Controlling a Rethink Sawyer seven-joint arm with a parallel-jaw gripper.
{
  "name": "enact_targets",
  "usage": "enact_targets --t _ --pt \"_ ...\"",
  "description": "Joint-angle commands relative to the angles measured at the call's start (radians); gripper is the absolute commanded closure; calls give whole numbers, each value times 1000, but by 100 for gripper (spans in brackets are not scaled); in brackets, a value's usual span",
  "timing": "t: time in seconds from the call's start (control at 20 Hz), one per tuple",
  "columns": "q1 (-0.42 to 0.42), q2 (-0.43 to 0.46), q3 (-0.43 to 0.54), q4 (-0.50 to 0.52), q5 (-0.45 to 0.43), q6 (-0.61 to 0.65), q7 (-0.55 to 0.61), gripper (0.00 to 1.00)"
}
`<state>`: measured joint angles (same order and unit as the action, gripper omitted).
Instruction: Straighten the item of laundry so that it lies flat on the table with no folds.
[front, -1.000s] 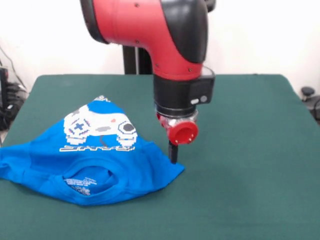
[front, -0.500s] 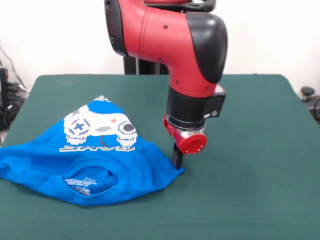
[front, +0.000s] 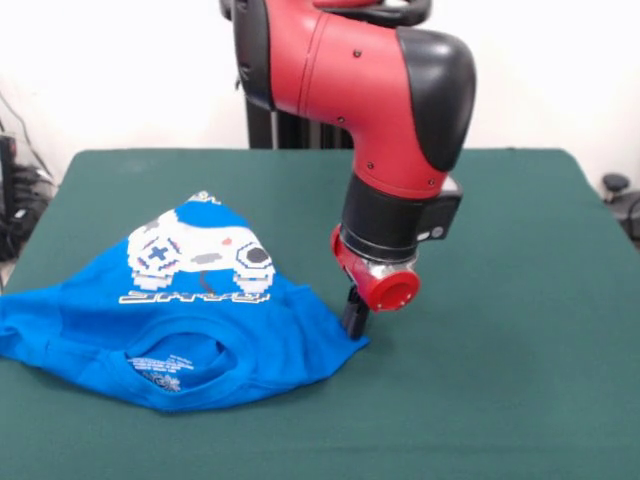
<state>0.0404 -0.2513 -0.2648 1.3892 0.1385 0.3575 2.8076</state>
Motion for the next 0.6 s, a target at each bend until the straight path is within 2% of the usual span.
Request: enact_targets --t 0.05,0.6 --pt "-28 243 60 -44 32 -145 124 0" --pt "-66 223 114 -18 52 -135 106 0"
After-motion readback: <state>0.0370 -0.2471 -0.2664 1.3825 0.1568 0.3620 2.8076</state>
